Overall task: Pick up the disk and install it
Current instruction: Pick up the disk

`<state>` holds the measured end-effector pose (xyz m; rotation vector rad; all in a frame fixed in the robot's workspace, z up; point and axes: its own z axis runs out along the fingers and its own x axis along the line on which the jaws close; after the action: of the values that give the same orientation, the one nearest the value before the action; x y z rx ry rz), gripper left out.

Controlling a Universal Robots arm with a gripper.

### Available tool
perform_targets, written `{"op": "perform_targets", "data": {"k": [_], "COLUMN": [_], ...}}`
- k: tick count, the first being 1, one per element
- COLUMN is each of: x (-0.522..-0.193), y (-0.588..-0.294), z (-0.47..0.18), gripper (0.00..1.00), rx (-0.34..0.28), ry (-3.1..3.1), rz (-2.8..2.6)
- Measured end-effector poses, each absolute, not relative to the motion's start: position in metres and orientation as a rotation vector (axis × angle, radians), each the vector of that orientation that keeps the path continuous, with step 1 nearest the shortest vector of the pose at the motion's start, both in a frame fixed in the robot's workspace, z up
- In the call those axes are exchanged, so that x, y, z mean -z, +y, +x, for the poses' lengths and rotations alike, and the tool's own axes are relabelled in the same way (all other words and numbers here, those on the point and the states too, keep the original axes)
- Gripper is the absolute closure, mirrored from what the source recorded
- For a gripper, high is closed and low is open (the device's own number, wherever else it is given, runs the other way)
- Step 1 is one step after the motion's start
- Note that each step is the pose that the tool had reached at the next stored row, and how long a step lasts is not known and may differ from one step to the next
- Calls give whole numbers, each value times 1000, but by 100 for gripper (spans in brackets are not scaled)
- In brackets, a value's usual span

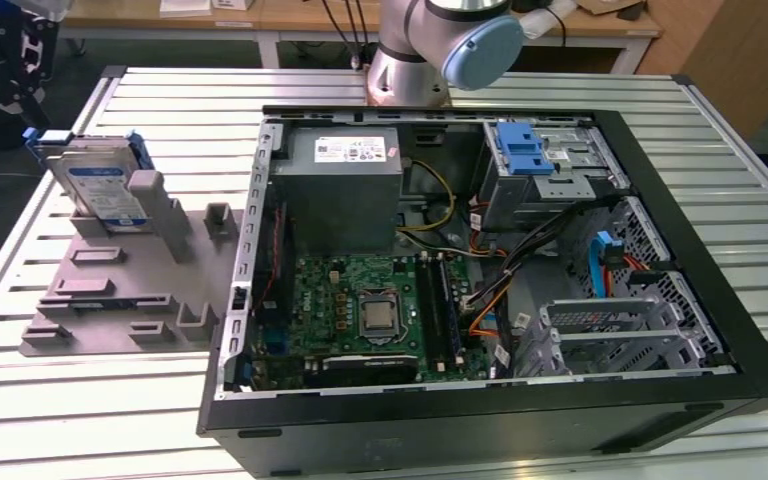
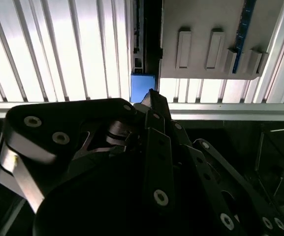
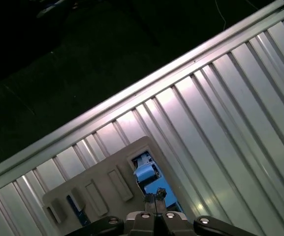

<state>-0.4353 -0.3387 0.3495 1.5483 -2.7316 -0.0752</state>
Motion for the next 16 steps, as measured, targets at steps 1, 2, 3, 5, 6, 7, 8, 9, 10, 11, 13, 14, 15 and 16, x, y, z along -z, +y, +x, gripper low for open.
{"op": "perform_targets", "data": {"k": [1, 2, 3, 5, 6, 7, 8, 9, 10, 11, 13, 14, 15, 16], "x": [-349, -349, -349, -349, -349, -349, -348, -348, -348, -348, -347, -347, -347, -347], "y": [-339, -339, -339, -339, -339, -339, -339, -339, -339, -339, -339, -339, -339, -339], "z": [-435, -435, -435, -435, -435, -435, -435, -435, -435, -435, -435, -435, -435, -435], "gripper": [89, 89, 89, 89, 89, 89, 89, 89, 89, 89, 89, 89, 89, 89], "rx": [75, 75, 75, 75, 75, 75, 75, 75, 75, 74, 74, 74, 73, 73], "ry": [-2718, -2703, -2688, -2658, -2642, -2625, -2609, -2593, -2578, -2562, -2530, -2513, -2498, -2484], "rz": [1572, 1596, 1620, 1667, 1691, 1716, 1740, 1763, 1784, 1807, 1851, 1874, 1893, 1912]}}
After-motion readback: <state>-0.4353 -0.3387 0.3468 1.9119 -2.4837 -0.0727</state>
